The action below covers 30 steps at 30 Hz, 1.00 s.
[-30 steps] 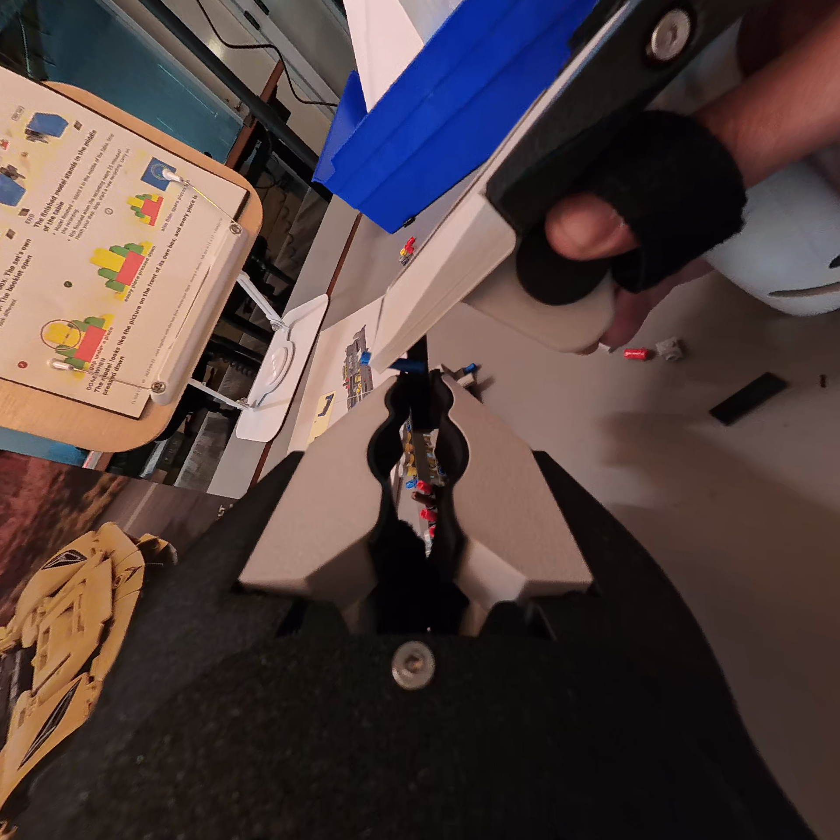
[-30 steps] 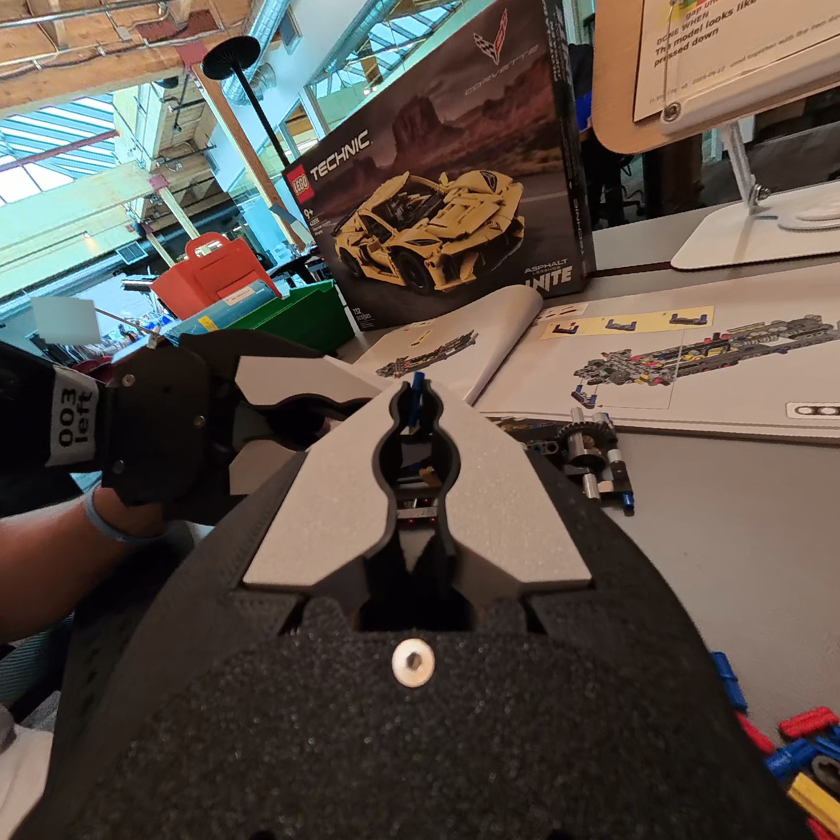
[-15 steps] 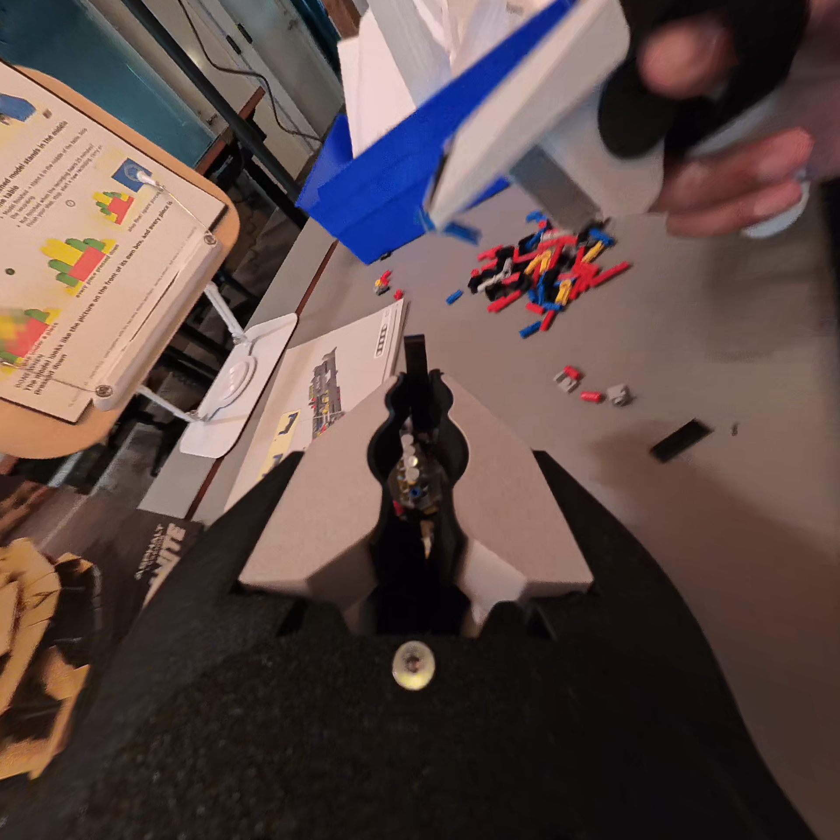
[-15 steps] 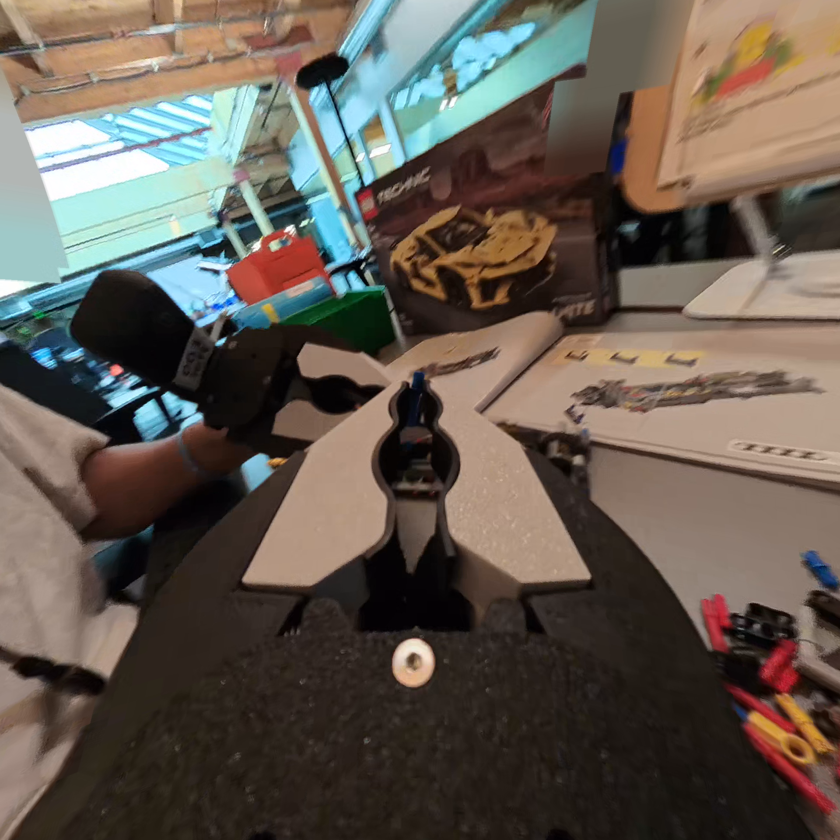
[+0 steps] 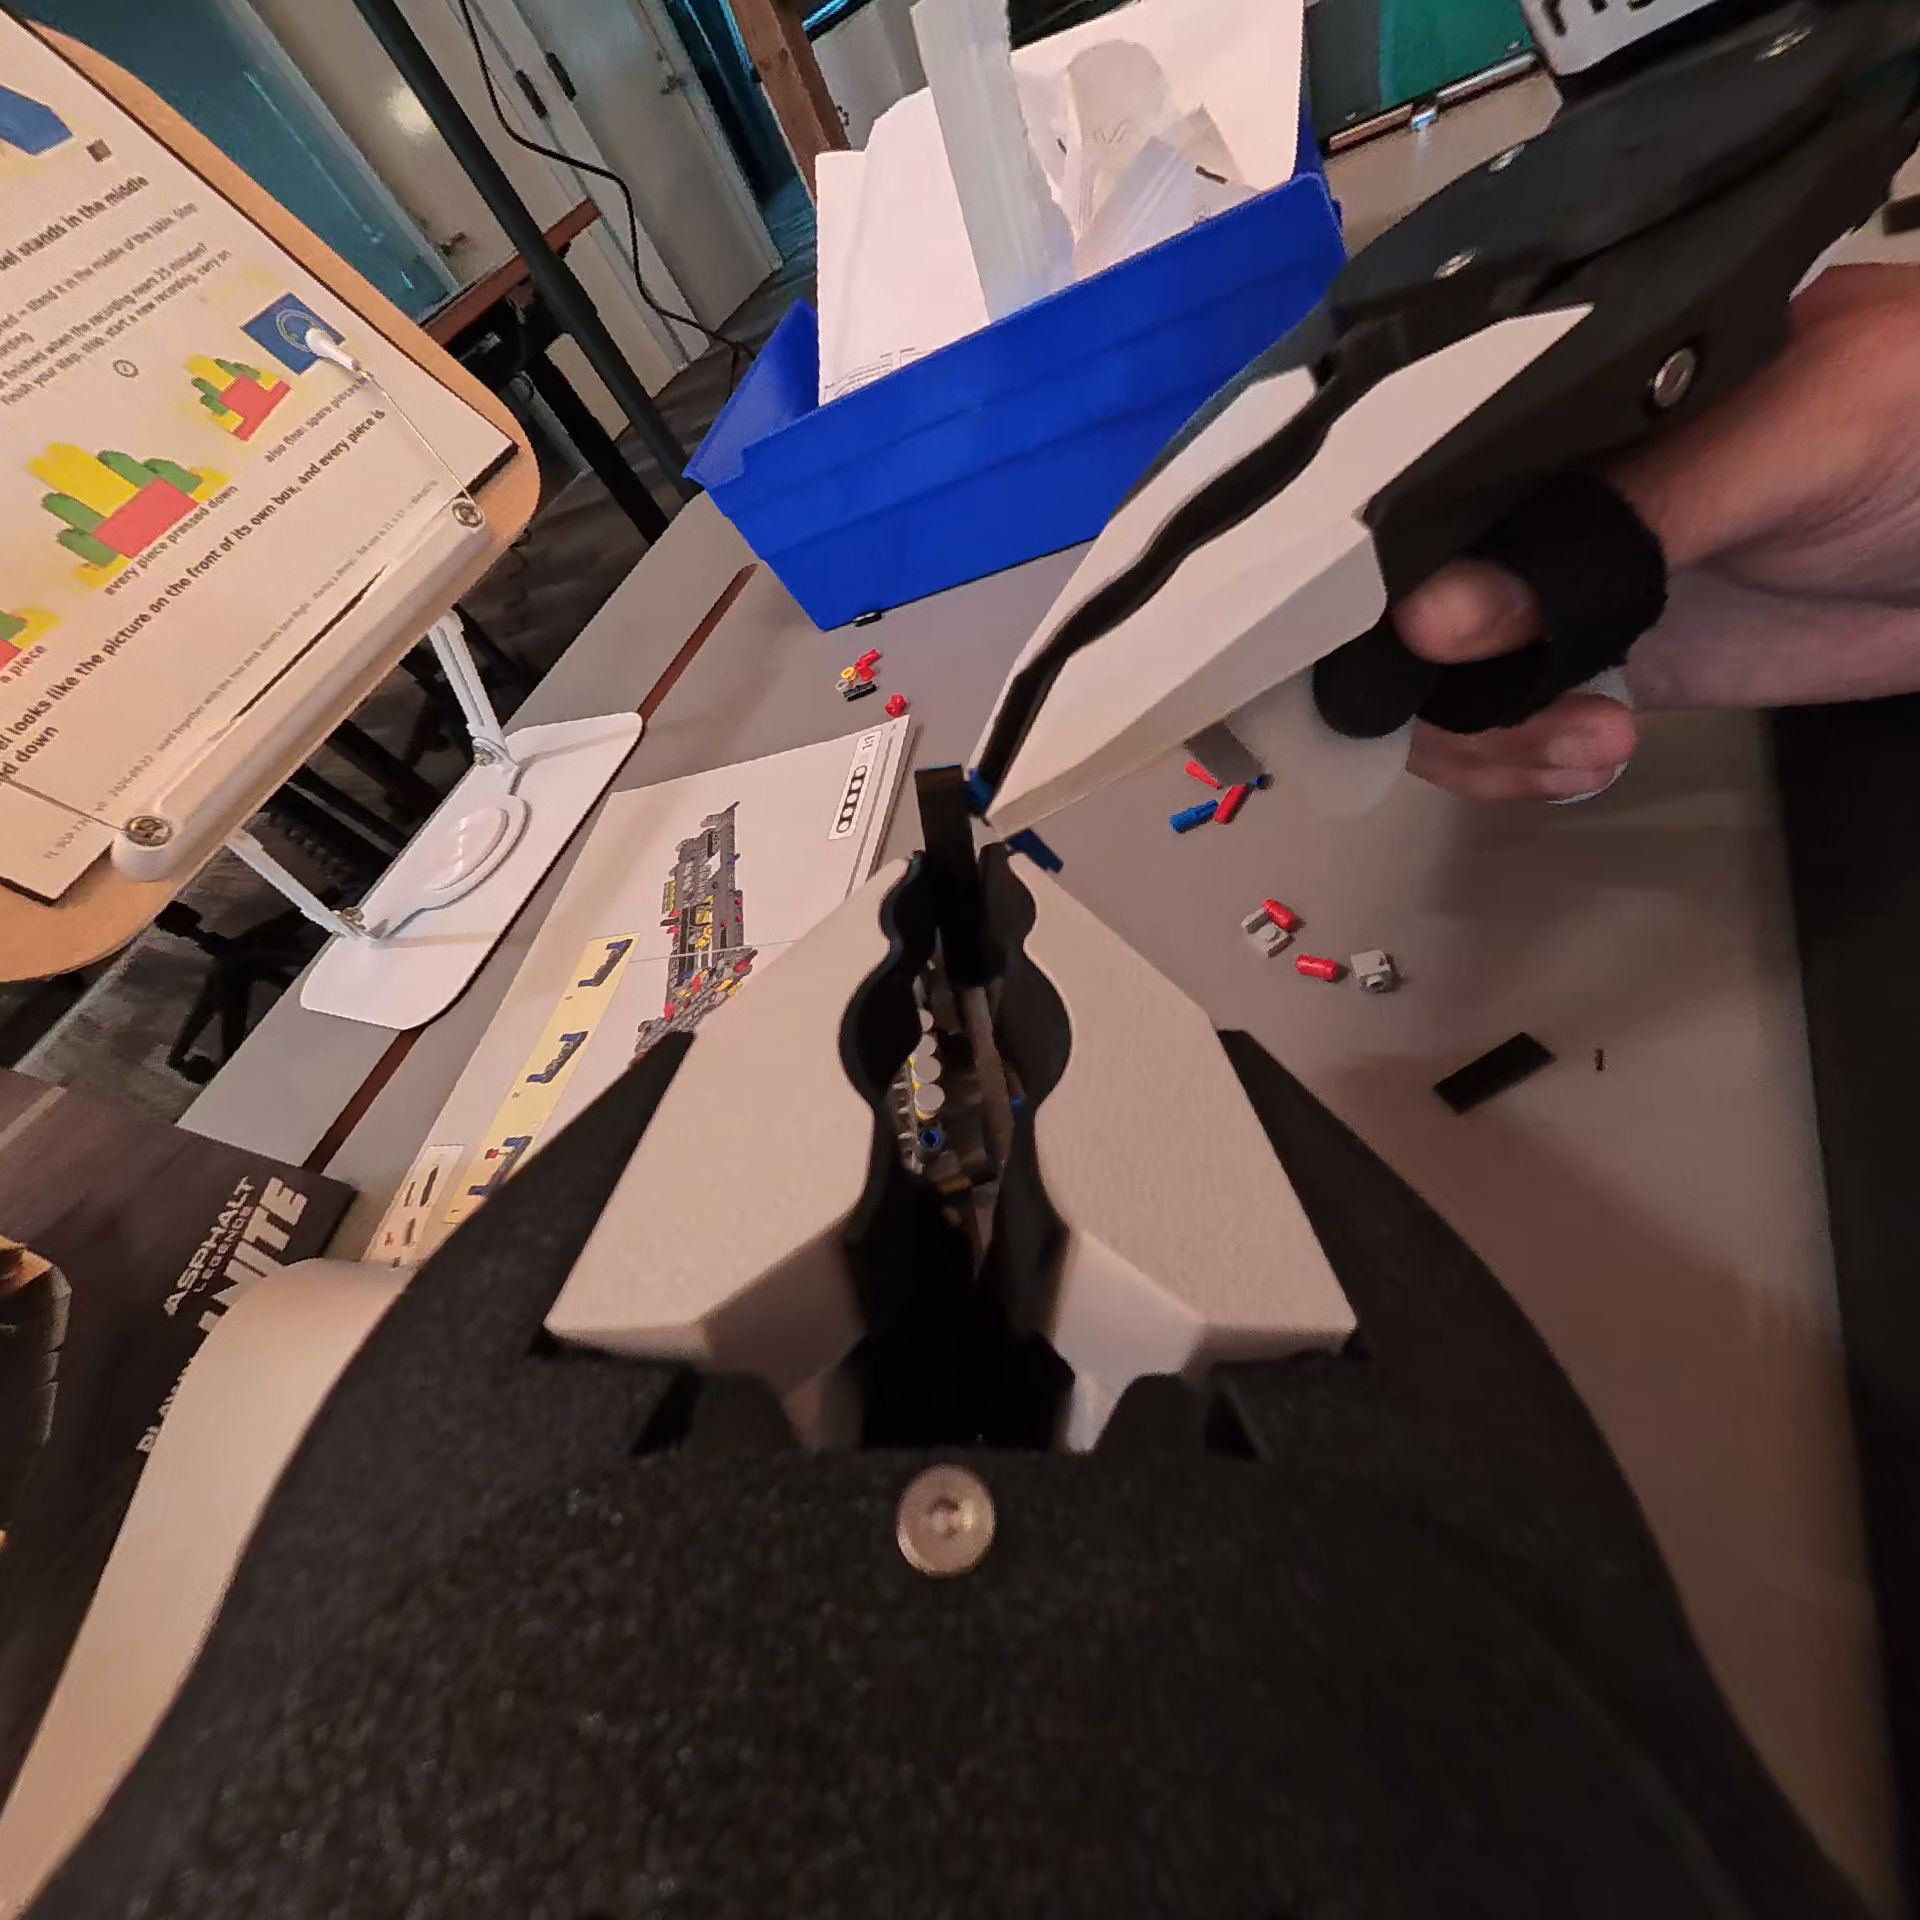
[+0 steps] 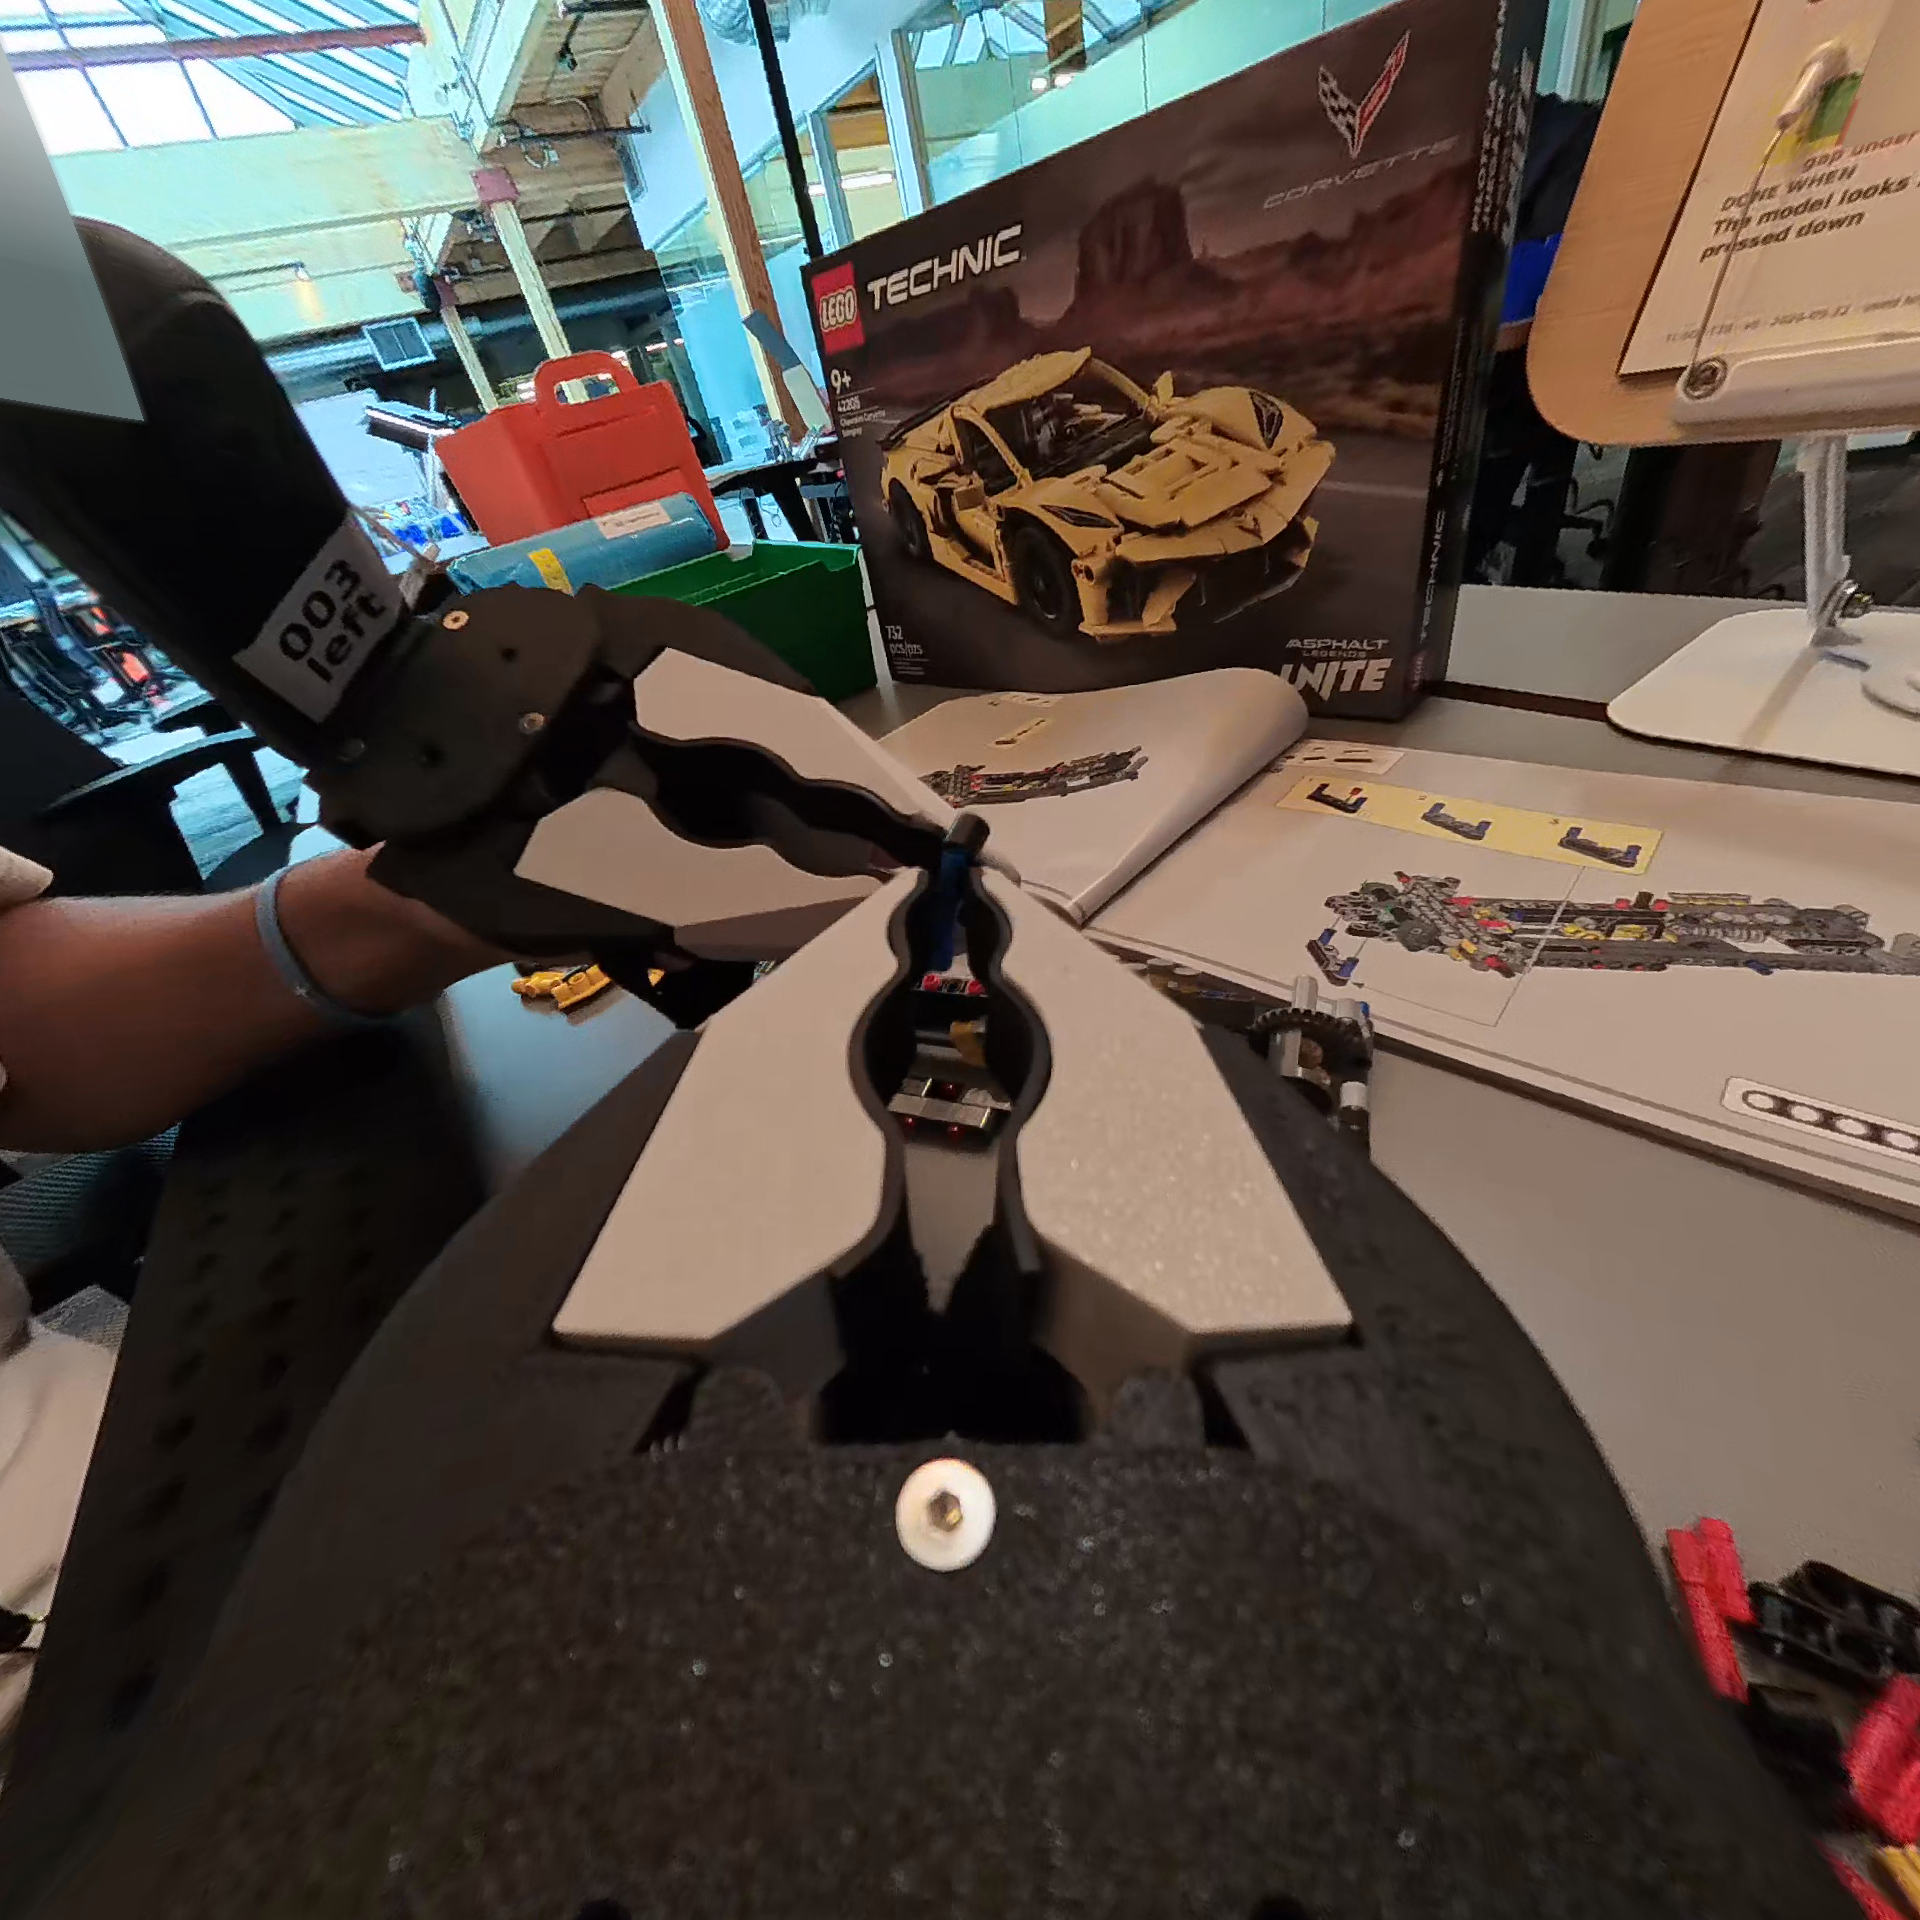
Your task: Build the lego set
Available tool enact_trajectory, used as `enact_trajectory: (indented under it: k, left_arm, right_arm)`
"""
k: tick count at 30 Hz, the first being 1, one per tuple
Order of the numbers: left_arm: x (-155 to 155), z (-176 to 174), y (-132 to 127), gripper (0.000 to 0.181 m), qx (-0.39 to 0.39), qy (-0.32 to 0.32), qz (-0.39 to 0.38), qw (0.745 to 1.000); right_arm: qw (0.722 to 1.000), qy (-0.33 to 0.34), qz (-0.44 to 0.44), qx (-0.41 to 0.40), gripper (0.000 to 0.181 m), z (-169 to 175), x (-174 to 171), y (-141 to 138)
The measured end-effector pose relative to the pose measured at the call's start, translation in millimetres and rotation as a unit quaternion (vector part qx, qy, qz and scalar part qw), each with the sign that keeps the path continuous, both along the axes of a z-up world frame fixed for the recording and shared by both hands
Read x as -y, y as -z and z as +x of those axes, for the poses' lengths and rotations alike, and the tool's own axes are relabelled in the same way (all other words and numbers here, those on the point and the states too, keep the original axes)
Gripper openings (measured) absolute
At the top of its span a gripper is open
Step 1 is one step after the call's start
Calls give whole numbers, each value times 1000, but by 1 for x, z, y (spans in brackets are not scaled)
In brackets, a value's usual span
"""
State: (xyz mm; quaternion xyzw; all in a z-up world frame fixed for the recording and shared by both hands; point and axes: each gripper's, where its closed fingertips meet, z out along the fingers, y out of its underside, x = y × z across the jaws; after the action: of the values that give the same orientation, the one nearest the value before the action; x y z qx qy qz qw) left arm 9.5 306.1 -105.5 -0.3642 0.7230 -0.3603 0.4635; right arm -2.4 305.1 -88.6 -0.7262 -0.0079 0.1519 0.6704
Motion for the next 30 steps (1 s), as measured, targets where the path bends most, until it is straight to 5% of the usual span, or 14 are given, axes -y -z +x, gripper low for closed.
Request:
enact_trajectory:
  k: [10, 16, 20, 30]
  left_arm:
    - [-16, 4, 7, 6, -20, -36, -8, 999]
    - [-42, 6, 9, 6, -40, -86, -50, 994]
    - [-13, 0, 12, 6, -59, -14, -73, 995]
    - [-12, 1, 9, 6, -60, -19, -99, 993]
  right_arm:
    - [998, -3, 14, -67, 3, 9, 2, 0]
    - [994, 15, -90, 58, 4, 44, 3, 35]
    - [999, -29, -14, -38, 3, 27, -9, -4]
    - [997, -12, 11, -77, 3, 11, -22, -5]
